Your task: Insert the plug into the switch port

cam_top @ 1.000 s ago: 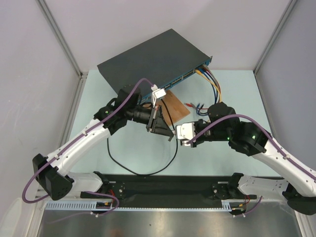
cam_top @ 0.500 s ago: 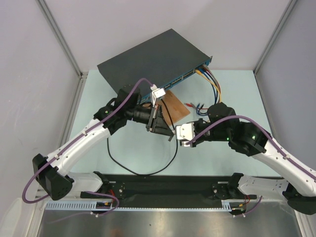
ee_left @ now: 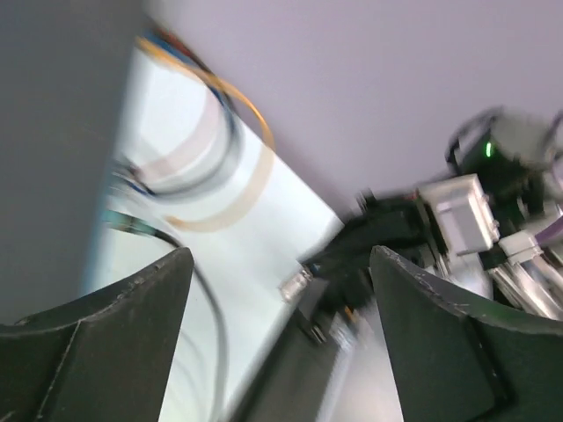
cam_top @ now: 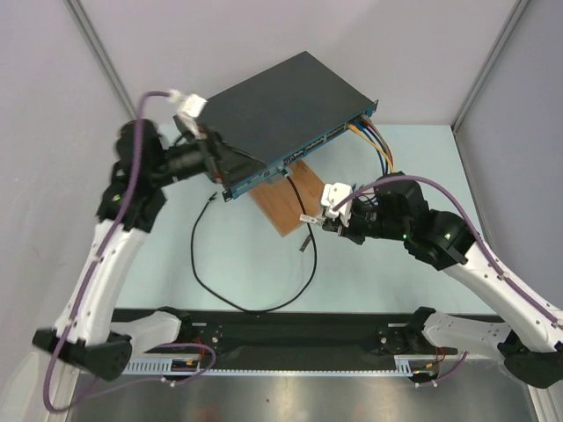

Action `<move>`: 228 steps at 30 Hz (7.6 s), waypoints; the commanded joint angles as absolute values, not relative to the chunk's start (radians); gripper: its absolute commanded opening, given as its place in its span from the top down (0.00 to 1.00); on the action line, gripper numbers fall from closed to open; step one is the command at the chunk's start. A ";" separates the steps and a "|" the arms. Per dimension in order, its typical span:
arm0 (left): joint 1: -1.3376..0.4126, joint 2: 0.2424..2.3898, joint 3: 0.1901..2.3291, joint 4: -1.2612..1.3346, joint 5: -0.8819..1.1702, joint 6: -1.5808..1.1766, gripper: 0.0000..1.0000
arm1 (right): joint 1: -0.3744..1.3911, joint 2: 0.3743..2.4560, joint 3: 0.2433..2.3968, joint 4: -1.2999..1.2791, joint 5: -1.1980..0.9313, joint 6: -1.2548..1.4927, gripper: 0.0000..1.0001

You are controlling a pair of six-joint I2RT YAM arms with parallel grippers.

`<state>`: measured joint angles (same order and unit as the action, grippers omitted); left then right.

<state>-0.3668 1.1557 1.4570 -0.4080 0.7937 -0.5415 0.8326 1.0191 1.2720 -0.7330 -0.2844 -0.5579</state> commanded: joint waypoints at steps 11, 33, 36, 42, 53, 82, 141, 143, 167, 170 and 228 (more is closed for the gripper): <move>0.331 0.897 1.047 -0.232 0.980 -0.872 0.00 | 0.620 1.203 1.483 -0.772 -0.215 -0.293 1.00; 0.184 1.044 0.765 0.336 0.891 -1.081 0.04 | 0.574 1.414 1.657 -0.681 -0.235 -0.204 1.00; 0.146 1.077 0.779 0.336 0.851 -1.081 0.06 | 0.572 1.436 1.675 -0.670 -0.236 -0.183 1.00; 0.106 1.137 0.782 0.389 0.831 -1.123 0.16 | 0.575 1.460 1.681 -0.641 -0.258 -0.140 1.00; 0.044 1.144 0.776 0.430 0.808 -1.127 0.84 | 0.574 1.486 1.686 -0.649 -0.230 -0.068 1.00; 0.028 1.144 0.795 0.390 0.799 -1.095 1.00 | 0.592 1.522 1.707 -0.627 -0.196 -0.083 1.00; 0.025 1.146 0.808 0.387 0.801 -1.098 1.00 | 0.658 1.559 1.809 -0.680 -0.080 -0.160 1.00; 0.026 1.146 0.807 0.388 0.799 -1.098 1.00 | 0.657 1.551 1.795 -0.673 -0.084 -0.156 1.00; 0.025 1.147 0.804 0.388 0.799 -1.095 1.00 | 0.626 1.555 1.796 -0.663 -0.110 -0.137 1.00; 0.025 1.146 0.805 0.387 0.799 -1.095 1.00 | 0.632 1.565 1.827 -0.664 -0.115 -0.132 1.00; 0.025 1.161 0.836 0.339 0.802 -1.065 1.00 | 0.603 1.508 1.709 -0.577 -0.209 -0.210 0.62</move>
<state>0.0822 1.1343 0.7830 0.2893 0.8295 -1.1595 0.6209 1.5906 1.7142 -0.5732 -0.1734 -0.1856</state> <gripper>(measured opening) 0.587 0.376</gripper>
